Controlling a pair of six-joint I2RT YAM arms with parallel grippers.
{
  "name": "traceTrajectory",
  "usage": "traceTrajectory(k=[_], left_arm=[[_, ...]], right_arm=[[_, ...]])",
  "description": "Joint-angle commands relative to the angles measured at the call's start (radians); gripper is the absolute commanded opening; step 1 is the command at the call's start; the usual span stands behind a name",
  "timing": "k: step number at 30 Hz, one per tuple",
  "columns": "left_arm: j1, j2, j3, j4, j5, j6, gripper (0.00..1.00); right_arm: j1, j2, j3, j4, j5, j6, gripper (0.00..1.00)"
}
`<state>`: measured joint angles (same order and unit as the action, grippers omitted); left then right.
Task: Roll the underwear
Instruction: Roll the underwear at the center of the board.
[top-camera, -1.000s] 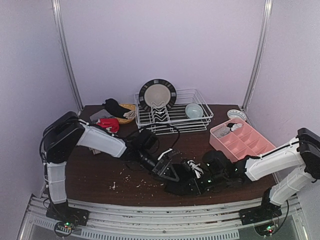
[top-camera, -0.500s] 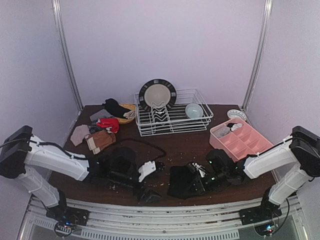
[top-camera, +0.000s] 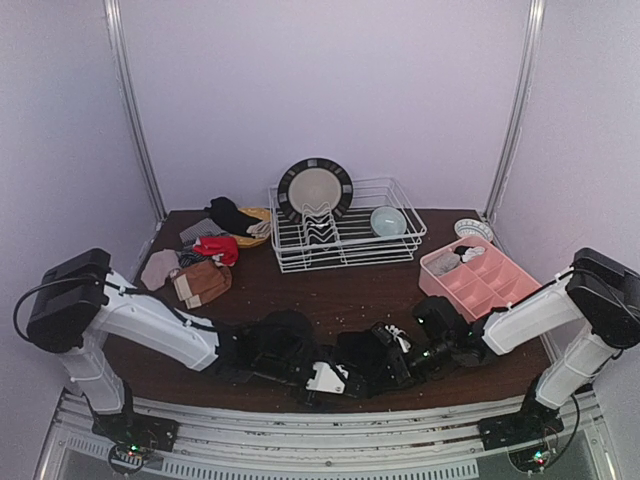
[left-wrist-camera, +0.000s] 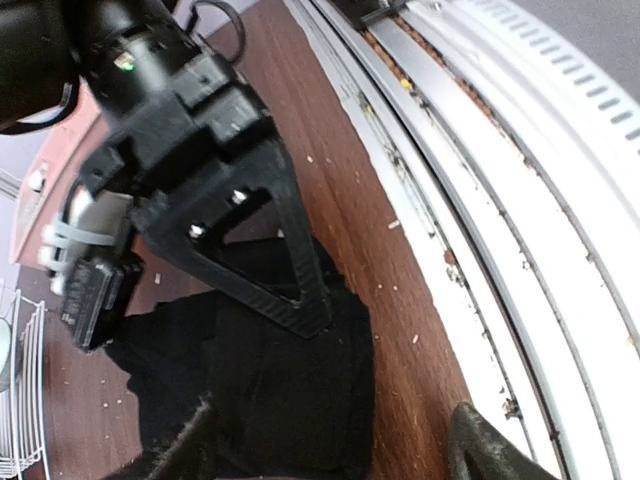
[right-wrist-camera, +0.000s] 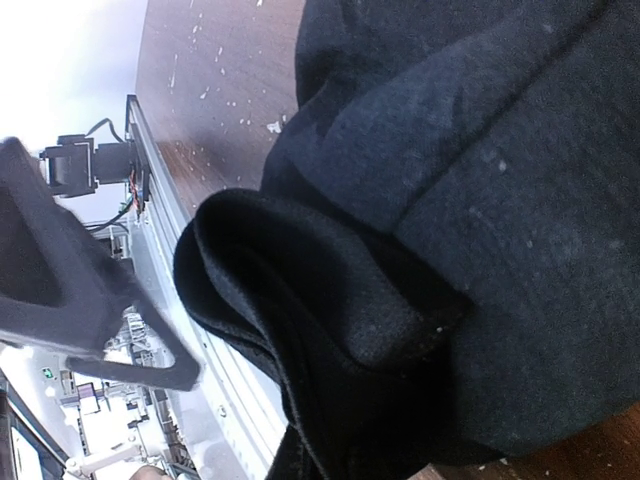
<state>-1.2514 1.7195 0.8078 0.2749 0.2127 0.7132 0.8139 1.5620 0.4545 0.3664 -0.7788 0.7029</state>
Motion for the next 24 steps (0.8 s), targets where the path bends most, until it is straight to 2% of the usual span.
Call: traceTrajectory(k=[1, 6, 13, 18, 21, 24], left_arm=[[-0.005, 0.057, 0.067, -0.058, 0.008, 0.132, 0.69], [-0.006, 0.116, 0.117, -0.115, 0.005, 0.173, 0.58], [-0.006, 0.218, 0.177, -0.169, -0.08, 0.211, 0.6], [-0.005, 0.281, 0.208, -0.162, -0.136, 0.212, 0.58], [-0.004, 0.306, 0.223, -0.167, -0.162, 0.214, 0.5], [-0.003, 0.316, 0.227, -0.172, -0.181, 0.21, 0.34]], right_arm=[[-0.008, 0.01, 0.001, 0.006, -0.019, 0.026, 0.0], [-0.009, 0.01, -0.002, 0.012, -0.029, 0.039, 0.0], [-0.01, -0.011, -0.005, 0.031, -0.04, 0.067, 0.0], [-0.007, -0.032, -0.018, 0.044, -0.049, 0.09, 0.0], [-0.002, -0.04, -0.028, 0.06, -0.055, 0.108, 0.0], [0.002, -0.055, -0.041, 0.069, -0.056, 0.125, 0.0]])
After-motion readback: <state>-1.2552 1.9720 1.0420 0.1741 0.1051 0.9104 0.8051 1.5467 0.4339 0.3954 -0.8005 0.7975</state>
